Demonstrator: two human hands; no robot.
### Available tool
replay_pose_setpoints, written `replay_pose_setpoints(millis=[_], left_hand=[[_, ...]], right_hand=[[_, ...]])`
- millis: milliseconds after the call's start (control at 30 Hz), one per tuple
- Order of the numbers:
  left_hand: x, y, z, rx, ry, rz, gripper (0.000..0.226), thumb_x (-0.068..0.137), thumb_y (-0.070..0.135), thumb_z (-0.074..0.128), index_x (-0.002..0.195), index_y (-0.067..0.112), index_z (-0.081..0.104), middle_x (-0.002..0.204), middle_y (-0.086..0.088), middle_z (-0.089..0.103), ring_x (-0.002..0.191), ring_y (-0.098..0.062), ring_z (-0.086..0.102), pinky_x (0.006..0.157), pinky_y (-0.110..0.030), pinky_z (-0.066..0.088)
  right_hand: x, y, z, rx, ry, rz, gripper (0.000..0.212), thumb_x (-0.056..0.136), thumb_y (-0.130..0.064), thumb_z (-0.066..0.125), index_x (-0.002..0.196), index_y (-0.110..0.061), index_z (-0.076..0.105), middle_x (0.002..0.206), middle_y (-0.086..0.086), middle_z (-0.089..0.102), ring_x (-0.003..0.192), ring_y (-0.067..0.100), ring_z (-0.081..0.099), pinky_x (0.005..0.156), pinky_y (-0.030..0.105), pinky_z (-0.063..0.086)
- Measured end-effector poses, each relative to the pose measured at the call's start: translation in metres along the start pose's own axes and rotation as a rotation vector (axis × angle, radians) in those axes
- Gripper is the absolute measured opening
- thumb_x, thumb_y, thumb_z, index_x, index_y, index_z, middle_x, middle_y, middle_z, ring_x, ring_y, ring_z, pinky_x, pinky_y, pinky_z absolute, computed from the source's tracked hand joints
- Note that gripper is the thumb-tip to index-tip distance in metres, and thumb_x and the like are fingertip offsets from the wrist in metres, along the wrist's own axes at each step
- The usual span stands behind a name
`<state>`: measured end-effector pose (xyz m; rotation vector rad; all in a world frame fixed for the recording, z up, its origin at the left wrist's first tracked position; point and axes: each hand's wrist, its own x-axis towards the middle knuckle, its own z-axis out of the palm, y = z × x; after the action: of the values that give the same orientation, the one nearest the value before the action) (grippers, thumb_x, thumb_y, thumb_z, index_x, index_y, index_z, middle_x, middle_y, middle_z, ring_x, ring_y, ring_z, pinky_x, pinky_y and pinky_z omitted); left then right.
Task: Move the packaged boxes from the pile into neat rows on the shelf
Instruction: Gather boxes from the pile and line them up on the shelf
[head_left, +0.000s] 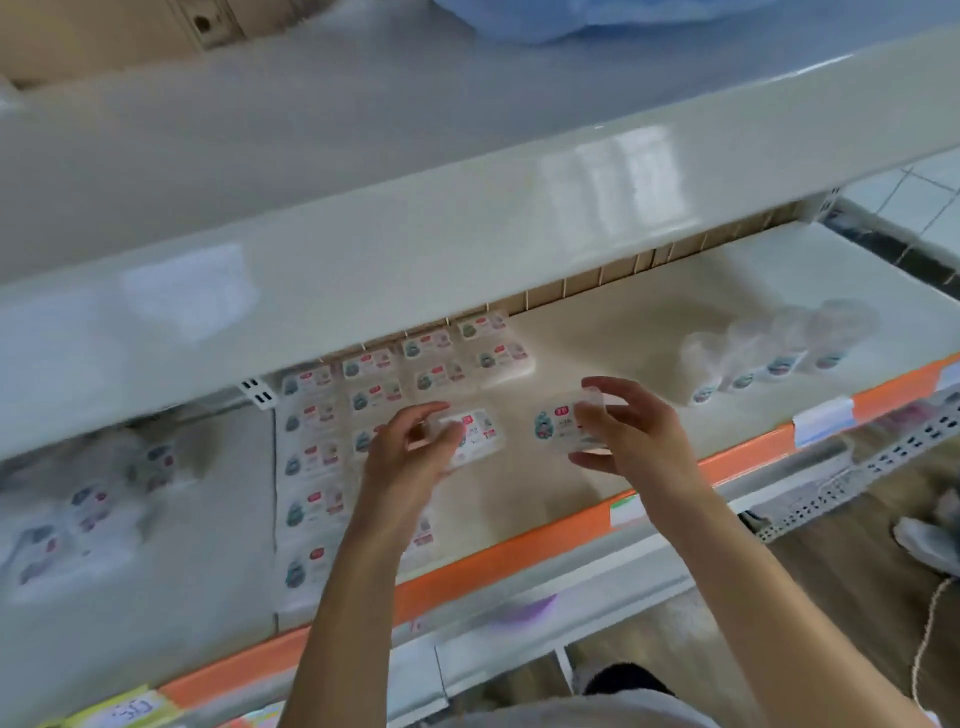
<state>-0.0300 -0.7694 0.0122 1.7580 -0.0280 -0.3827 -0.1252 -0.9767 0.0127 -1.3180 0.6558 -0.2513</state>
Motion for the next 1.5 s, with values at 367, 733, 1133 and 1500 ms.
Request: replay_pose_setpoints(millis=[367,733,1133,1500], left_hand=[[0.020,-0.001,0.023,0.599,0.155,0.148,0.029,0.095,0.029,0.062,0.123,0.023,0.064,0.105,0.008,0.060,0.096,-0.012,0.057,0.080,-0.023,0.041],[0.044,-0.015,0.024,0.972,0.267,0.221,0.034,0.088,0.042,0.067,0.118,0.026,0.066,0.117,-0.008,0.065,0.113,-0.032,0.053,0.093,-0.037,0.032],[0.030,-0.015,0.028,1.007,0.189,0.349,0.040,0.084,0.022,0.077,0.122,0.022,0.068,0.115,-0.005,0.063,0.108,-0.030,0.055,0.097,-0.043,0.041],[0.025,-0.025,0.033,0.979,0.278,0.425,0.033,0.083,0.021,0.078,0.115,0.017,0.072,0.111,-0.007,0.066,0.100,-0.032,0.060,0.092,-0.046,0.047]], right_hand=[[0.036,0.005,-0.018,-0.112,-0.165,0.013,0.022,0.092,-0.011,0.068,0.111,-0.022,0.069,0.103,0.017,0.069,0.095,0.026,0.071,0.070,0.040,0.063],[0.058,0.011,-0.010,-0.191,-0.193,-0.013,0.026,0.091,-0.014,0.069,0.115,-0.024,0.068,0.107,0.020,0.064,0.093,0.027,0.070,0.067,0.039,0.064],[0.084,0.019,0.000,-0.339,-0.070,-0.055,0.032,0.088,-0.027,0.073,0.120,-0.029,0.066,0.093,0.006,0.074,0.088,0.026,0.072,0.076,0.042,0.062],[0.095,0.013,0.024,-0.476,-0.054,-0.100,0.041,0.086,-0.031,0.075,0.120,-0.012,0.062,0.102,0.008,0.071,0.082,0.019,0.069,0.056,0.020,0.051]])
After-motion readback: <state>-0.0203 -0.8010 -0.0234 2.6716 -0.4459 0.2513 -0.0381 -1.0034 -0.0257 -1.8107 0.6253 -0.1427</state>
